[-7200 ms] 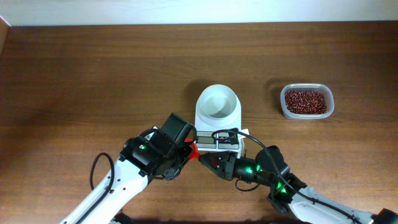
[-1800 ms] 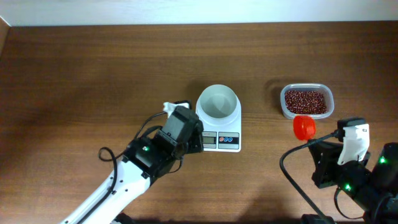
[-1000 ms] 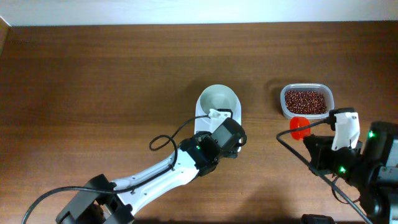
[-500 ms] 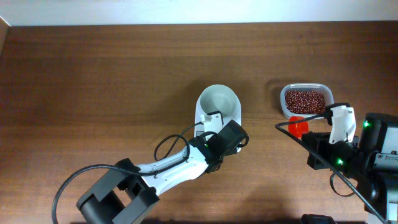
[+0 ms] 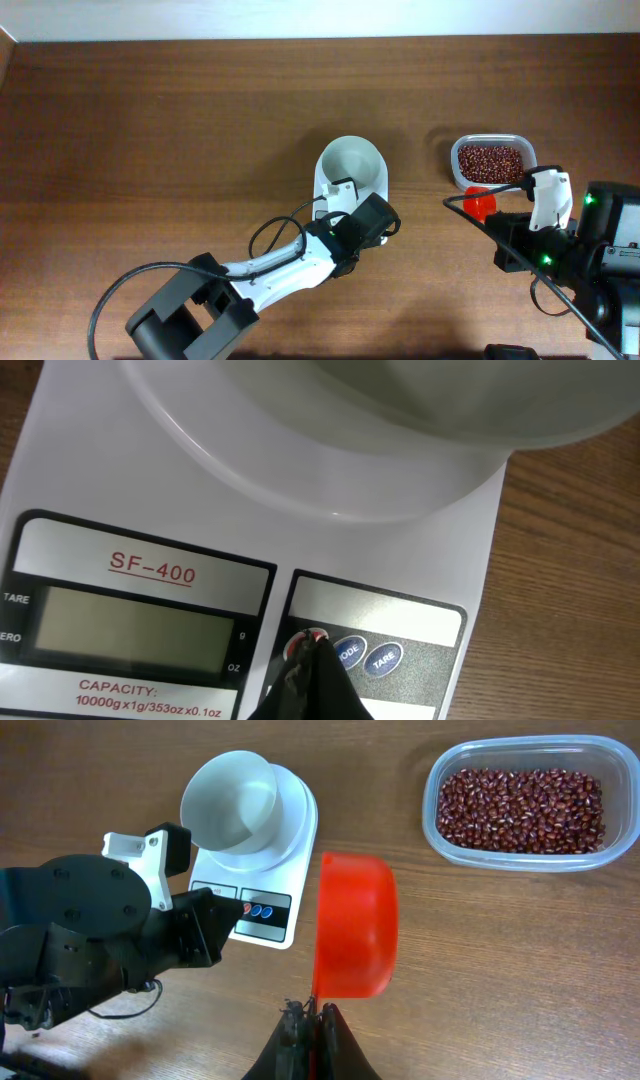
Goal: Scoop and weigh 50g on scale
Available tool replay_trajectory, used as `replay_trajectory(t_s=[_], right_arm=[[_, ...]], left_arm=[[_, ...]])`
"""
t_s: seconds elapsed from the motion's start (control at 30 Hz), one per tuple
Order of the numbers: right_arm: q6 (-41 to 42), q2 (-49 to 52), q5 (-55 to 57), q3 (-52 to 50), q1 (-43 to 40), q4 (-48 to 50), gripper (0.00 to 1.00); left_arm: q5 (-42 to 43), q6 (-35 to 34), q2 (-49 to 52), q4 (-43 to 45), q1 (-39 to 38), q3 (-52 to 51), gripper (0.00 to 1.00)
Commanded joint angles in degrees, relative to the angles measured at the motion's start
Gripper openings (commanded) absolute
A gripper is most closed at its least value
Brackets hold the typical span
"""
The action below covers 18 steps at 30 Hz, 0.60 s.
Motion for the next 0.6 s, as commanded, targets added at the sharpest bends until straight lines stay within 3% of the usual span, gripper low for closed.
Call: replay_trajectory(t_s=[0.0,0.57], right_arm=[[0.48,-0.02,0.26,-0.02,0.22,0.00,0.04],[0.48,-0.02,0.26,-0.02,0.22,0.00,0.04]], left_arm=[[-0.83,-0.76,1.27,0.37,-0.09,-0.07,0.00],[0.46,-1.22,3.06,1.36,-0.09,-0.07,0.00]])
